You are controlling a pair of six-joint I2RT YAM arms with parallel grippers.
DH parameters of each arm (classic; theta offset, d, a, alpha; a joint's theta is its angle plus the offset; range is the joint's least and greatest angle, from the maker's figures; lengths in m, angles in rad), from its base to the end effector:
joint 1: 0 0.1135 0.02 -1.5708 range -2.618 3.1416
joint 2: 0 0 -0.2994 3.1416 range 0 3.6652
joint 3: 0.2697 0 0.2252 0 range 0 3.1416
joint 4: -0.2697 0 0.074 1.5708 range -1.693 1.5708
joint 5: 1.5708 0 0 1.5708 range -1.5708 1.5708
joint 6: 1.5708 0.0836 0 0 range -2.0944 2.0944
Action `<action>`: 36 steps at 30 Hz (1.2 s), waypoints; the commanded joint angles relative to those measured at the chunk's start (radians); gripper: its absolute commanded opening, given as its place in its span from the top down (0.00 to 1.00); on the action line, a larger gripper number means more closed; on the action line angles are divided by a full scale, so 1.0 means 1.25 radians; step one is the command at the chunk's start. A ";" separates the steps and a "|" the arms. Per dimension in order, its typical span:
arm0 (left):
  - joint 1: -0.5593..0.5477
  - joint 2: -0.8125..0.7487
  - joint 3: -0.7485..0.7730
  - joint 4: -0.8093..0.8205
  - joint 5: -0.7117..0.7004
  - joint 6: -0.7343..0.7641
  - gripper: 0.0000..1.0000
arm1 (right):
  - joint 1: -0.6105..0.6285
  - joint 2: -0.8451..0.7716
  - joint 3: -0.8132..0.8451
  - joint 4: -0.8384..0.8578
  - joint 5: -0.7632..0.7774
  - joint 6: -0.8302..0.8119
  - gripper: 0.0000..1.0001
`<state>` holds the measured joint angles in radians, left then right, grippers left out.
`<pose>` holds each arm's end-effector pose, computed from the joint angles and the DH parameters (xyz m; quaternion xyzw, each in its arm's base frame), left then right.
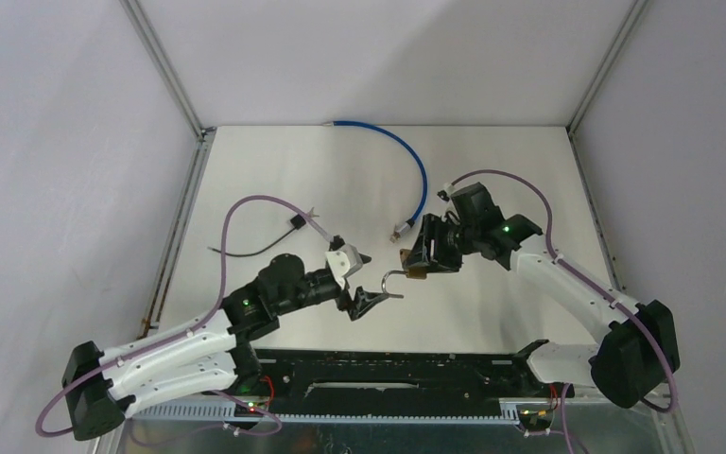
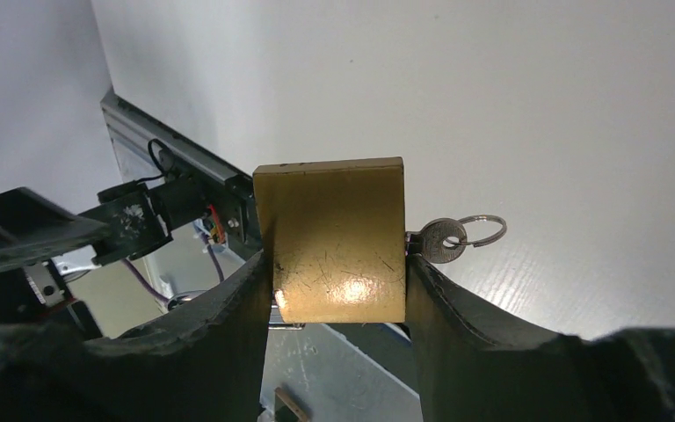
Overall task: Lock with the key
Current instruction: Pick up the lock from the center of the board.
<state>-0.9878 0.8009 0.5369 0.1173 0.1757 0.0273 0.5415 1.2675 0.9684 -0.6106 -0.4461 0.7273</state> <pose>0.0932 -0.1679 0.3069 0.4166 0.6312 -0.3596 0.5466 0.1934 0.1584 0.2747 0.0141 0.9251 0.3561 0.1309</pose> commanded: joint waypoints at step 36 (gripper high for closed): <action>-0.028 0.054 0.073 0.008 0.012 -0.016 1.00 | 0.039 -0.225 0.075 0.042 -0.048 -0.097 0.21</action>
<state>-1.0233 0.9245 0.6170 0.0643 0.2314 0.0483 0.6006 1.0950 0.9932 -0.6525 -0.4755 0.6529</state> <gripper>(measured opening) 0.047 0.748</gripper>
